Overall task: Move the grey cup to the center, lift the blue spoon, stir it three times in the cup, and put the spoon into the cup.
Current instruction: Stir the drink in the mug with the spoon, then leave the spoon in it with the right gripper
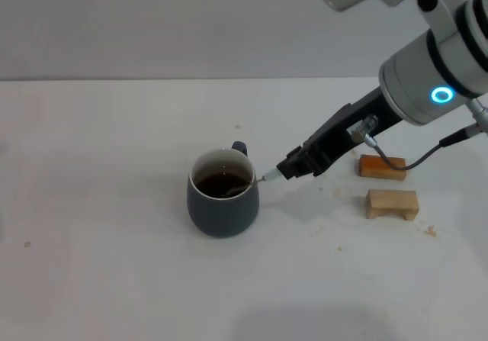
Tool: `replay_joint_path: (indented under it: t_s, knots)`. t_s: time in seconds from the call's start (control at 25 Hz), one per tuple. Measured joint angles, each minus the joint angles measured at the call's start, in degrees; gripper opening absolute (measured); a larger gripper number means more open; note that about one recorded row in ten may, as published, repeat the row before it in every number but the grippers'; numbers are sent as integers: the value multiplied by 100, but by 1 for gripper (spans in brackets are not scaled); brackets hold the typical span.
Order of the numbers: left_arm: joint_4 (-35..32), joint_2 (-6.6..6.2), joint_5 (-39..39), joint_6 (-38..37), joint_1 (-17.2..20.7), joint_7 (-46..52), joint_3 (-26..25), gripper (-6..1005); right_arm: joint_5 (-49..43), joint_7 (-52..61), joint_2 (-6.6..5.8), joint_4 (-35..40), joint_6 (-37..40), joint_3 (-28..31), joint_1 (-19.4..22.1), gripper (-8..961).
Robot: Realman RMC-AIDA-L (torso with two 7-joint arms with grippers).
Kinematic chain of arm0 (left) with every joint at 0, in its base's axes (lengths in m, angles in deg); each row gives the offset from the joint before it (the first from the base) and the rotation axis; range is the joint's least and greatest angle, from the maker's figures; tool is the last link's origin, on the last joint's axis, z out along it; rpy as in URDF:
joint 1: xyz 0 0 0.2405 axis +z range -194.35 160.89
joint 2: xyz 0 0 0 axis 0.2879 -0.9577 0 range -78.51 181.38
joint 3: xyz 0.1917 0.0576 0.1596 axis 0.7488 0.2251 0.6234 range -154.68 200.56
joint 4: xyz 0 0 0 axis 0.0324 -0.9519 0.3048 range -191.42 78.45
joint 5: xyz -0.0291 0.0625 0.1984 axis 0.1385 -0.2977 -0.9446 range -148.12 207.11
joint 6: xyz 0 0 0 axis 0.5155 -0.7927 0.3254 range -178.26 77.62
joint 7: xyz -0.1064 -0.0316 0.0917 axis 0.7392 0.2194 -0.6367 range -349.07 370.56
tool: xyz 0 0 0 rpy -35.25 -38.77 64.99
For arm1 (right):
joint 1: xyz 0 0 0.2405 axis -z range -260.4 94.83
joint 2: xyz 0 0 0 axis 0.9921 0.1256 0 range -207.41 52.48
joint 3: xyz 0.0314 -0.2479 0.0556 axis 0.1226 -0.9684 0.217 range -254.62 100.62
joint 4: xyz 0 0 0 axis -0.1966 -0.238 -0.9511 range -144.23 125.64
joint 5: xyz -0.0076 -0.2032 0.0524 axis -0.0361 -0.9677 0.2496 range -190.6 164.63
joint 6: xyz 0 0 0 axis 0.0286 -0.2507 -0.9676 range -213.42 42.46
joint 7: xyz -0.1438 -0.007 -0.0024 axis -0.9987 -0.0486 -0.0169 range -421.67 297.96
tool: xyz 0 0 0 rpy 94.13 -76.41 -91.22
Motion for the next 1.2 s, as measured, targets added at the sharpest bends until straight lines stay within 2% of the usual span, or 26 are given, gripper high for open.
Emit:
replay_joint_path:
  t_s: [0.52,1.2]
  knots:
    - [0,27,1,-245,238,89,95,-2,-128,-111,15,206,398,-269,-41,160]
    - [-41,60,54,-510,431,236,283,-2,-393,-415,5,920,661,-331,-584,160]
